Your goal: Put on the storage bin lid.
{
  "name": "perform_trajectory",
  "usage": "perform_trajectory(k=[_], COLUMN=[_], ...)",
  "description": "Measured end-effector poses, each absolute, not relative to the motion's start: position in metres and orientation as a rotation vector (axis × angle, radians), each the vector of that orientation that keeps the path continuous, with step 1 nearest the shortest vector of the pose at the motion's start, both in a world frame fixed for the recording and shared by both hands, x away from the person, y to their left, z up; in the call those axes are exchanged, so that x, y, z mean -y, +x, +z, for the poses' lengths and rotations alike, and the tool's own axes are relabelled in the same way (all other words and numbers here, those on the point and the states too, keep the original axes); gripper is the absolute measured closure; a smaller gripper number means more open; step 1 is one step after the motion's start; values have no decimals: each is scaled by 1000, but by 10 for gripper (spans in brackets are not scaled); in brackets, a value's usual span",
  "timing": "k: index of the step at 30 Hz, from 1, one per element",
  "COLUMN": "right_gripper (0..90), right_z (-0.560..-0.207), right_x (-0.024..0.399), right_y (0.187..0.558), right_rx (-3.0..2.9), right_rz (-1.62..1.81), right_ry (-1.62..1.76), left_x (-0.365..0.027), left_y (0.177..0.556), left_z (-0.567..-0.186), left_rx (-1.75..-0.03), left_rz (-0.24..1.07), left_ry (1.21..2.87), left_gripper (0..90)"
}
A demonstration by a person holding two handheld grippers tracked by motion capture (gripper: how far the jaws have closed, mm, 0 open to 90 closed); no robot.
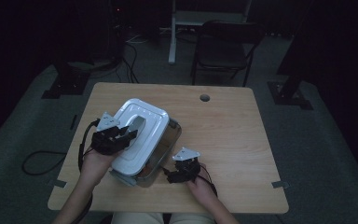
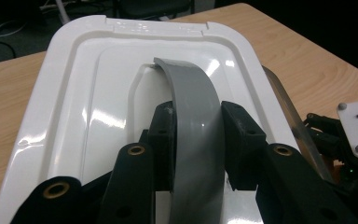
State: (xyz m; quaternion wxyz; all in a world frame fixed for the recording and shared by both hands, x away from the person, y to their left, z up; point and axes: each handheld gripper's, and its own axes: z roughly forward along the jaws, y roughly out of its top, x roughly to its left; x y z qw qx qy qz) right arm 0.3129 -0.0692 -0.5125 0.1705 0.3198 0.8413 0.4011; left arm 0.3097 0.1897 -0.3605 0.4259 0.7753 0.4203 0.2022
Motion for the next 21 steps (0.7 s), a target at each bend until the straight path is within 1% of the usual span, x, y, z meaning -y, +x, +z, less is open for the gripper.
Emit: perform_trajectory(k=[4, 8, 13, 21], right_gripper=[123, 123, 123, 122], right_z=[-513, -512, -509, -505], right_x=[71, 81, 93, 102], right_y=[310, 309, 308, 308], right_rx=[-2391, -2373, -2352, -2323], right_rz=[1134, 1138, 1139, 1146], right_ry=[908, 931, 956, 981], left_x=[-183, -177, -169, -167], left_y=[311, 313, 316, 318], left_z=[-364, -367, -372, -375], left_rx=[-1036, -1020, -1011, -1029], left_rz=[494, 455, 437, 436], left_ry=[1960, 1973, 2004, 2002], left_gripper=[686, 686, 685, 684])
